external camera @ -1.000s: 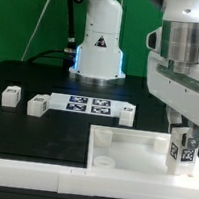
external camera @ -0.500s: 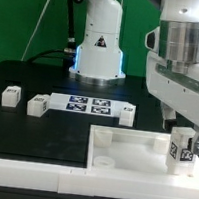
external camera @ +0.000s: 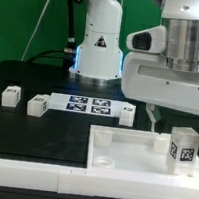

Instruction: Assemble one leg

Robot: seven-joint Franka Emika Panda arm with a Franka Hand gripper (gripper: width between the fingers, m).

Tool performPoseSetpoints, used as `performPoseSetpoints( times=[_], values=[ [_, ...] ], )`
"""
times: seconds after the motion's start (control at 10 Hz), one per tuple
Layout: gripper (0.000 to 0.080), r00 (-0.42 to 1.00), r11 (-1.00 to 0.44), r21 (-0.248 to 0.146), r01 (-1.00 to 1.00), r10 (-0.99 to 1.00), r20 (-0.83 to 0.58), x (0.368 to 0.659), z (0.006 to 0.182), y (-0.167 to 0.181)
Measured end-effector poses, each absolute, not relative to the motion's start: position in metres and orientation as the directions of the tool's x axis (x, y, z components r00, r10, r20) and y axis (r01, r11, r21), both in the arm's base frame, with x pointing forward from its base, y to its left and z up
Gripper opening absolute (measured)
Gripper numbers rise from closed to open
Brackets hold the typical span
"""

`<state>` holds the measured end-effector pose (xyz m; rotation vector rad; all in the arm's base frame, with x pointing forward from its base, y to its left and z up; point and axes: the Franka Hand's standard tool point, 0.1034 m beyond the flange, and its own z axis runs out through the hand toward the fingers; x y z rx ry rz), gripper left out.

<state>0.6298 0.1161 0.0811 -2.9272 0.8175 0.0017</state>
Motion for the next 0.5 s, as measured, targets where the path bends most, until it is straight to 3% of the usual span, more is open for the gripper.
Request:
performPoseSetpoints(
  times=[0.2,0.5],
  values=[
    [0.0649,0.957,-0.952,-0.093,-0.29,-0.291,-0.004,0.6284,0.0807,0.1208],
    [0.0649,0.998,-0.996,-0.072,0.059,0.057,0.033,0.6298,0.0721,0.1134]
  ],
)
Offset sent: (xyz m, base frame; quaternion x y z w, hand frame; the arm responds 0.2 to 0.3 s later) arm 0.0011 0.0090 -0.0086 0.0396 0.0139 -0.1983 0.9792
